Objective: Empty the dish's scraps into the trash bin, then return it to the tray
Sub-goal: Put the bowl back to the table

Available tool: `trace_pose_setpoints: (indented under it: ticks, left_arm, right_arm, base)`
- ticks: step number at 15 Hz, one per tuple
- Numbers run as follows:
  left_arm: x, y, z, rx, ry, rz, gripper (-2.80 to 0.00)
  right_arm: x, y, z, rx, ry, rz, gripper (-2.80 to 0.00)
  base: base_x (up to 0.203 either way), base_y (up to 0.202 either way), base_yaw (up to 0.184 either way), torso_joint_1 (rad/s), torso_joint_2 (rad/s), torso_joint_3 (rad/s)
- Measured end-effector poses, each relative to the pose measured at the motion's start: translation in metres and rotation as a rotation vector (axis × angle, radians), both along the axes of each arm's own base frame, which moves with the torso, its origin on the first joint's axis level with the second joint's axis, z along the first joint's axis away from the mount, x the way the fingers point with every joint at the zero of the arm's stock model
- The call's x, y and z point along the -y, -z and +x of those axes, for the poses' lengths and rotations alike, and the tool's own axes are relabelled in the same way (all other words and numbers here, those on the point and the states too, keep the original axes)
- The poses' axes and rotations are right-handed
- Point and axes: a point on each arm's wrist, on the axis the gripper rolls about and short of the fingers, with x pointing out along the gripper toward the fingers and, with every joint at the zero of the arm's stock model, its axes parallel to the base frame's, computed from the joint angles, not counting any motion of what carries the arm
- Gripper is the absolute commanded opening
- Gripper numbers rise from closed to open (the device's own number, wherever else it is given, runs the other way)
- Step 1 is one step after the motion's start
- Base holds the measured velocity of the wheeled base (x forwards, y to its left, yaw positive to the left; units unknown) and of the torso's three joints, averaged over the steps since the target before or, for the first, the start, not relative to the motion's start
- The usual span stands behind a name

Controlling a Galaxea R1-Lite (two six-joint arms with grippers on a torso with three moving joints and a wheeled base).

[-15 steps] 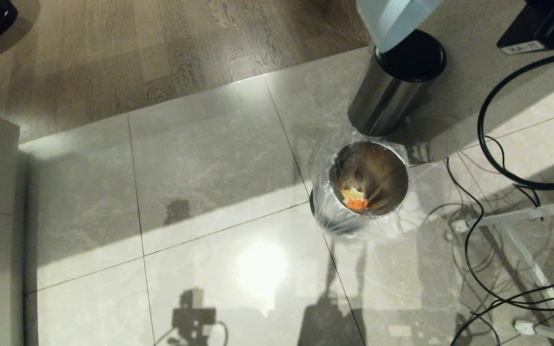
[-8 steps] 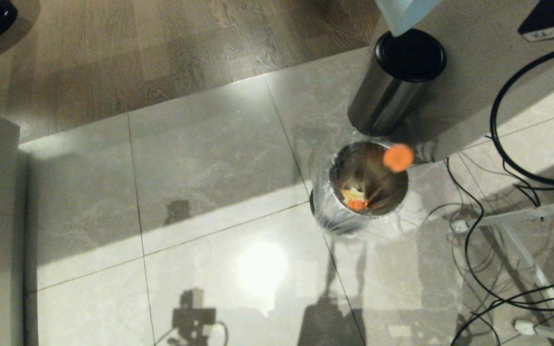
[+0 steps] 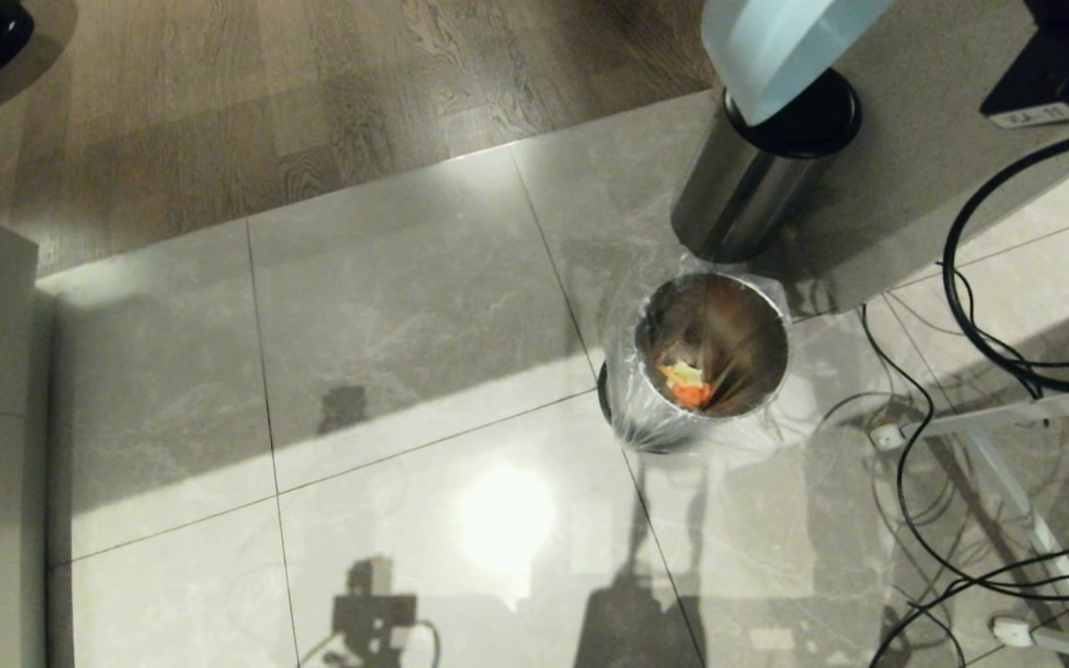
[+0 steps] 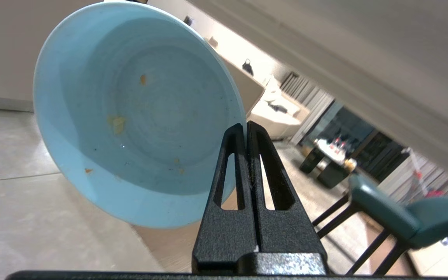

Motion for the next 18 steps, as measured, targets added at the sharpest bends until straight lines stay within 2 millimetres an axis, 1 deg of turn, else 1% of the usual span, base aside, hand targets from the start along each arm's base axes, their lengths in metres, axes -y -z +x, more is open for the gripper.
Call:
trace_pose_setpoints:
  ticks: [3,4,6,8,10,11,13,15,18]
  left_arm:
    - [0.0,0.0,0.0,0.0,0.0,0.0,-2.8]
    - [0.0,0.0,0.0,0.0,0.0,0.0,-2.8]
    - [0.0,0.0,0.0,0.0,0.0,0.0,-2.8]
    - [0.0,0.0,0.0,0.0,0.0,0.0,-2.8]
    - [0.0,0.0,0.0,0.0,0.0,0.0,-2.8]
    - [0.0,0.0,0.0,0.0,0.0,0.0,-2.8]
    - [0.0,0.0,0.0,0.0,0.0,0.0,-2.8]
    - [0.0,0.0,0.0,0.0,0.0,0.0,-2.8]
    - [0.0,0.0,0.0,0.0,0.0,0.0,-2.8]
  right_arm:
    - [0.0,0.009,0.003,-0.049,0.006,0.003,-2.8]
    - [0.0,0.014,0.006,-0.103,0.015,0.003,-2.8]
    - [0.0,0.027,0.015,-0.276,0.053,0.012,-2.8]
    - [-0.001,0.043,0.023,-0.491,0.116,0.029,-2.8]
    - [-0.004,0.066,0.028,-0.737,0.207,0.041,-2.8]
    - [-0.005,0.079,0.028,-0.853,0.263,0.041,-2.8]
    - [-0.005,0.102,0.026,-1.001,0.345,0.032,-2.8]
    - [-0.004,0.114,0.022,-1.066,0.396,0.034,-2.8]
    - [0.001,0.125,0.015,-1.19,0.543,0.047,-2.8]
  base:
    - [0.0,0.0,0.0,0.0,0.0,0.0]
    - [0.0,0.0,0.0,0.0,0.0,0.0]
    - [0.0,0.0,0.0,0.0,0.0,0.0]
    - [0.0,0.0,0.0,0.0,0.0,0.0]
    - [0.0,0.0,0.0,0.0,0.0,0.0]
    - [0.0,0.0,0.0,0.0,0.0,0.0]
    - [0.0,0.0,0.0,0.0,0.0,0.0]
    - [0.0,0.0,0.0,0.0,0.0,0.0]
    - [0.0,0.0,0.0,0.0,0.0,0.0]
